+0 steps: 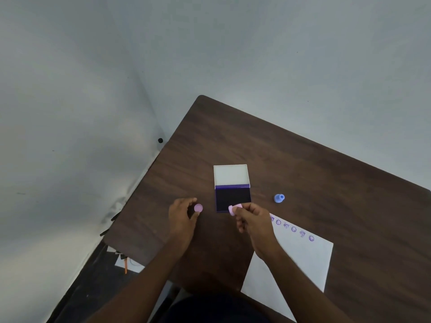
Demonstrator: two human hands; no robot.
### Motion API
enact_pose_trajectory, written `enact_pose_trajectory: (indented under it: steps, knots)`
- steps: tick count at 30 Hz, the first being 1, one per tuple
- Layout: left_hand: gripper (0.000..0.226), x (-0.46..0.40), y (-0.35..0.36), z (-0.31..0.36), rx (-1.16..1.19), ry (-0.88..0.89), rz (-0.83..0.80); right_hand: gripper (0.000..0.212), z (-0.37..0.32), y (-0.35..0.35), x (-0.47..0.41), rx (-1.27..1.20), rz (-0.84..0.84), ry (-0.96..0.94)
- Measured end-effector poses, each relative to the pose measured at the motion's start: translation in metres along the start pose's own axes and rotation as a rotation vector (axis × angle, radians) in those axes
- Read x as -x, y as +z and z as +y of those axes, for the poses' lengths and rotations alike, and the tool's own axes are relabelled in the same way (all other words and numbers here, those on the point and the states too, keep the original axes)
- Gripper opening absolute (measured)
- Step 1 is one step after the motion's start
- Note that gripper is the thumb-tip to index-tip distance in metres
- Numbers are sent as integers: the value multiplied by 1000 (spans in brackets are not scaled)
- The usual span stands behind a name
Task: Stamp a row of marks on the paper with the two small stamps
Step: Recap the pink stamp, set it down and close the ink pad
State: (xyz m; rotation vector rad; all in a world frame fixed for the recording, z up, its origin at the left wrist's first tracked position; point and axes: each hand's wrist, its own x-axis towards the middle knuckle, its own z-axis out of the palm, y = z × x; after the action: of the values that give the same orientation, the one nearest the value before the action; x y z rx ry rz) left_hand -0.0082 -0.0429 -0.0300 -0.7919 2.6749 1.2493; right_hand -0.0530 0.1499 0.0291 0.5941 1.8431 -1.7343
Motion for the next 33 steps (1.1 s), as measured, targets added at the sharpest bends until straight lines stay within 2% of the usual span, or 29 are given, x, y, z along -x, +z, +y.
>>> enact_pose_trajectory:
  steps: [3,6,10,17,25,30,33]
  knots:
    - [41,-3,4,-3,-60,-4,-41,22,3,-1,1,12,10,-1]
    - [37,-4,6,-5,-63,1,-44,23,5,0,2,20,18,0]
    - [24,-2,3,2,53,-37,-8,23,7,2,2,23,28,1]
    - [22,4,-7,13,345,-198,-19,21,3,2,4,10,9,-3]
    - [23,4,-16,33,845,-490,-255,21,-3,-2,0,9,20,1]
    - [25,3,-19,40,988,-529,-394,22,-4,-3,-1,1,18,1]
    - [23,4,-20,41,925,-477,-455,22,-5,-3,-1,-11,16,4]
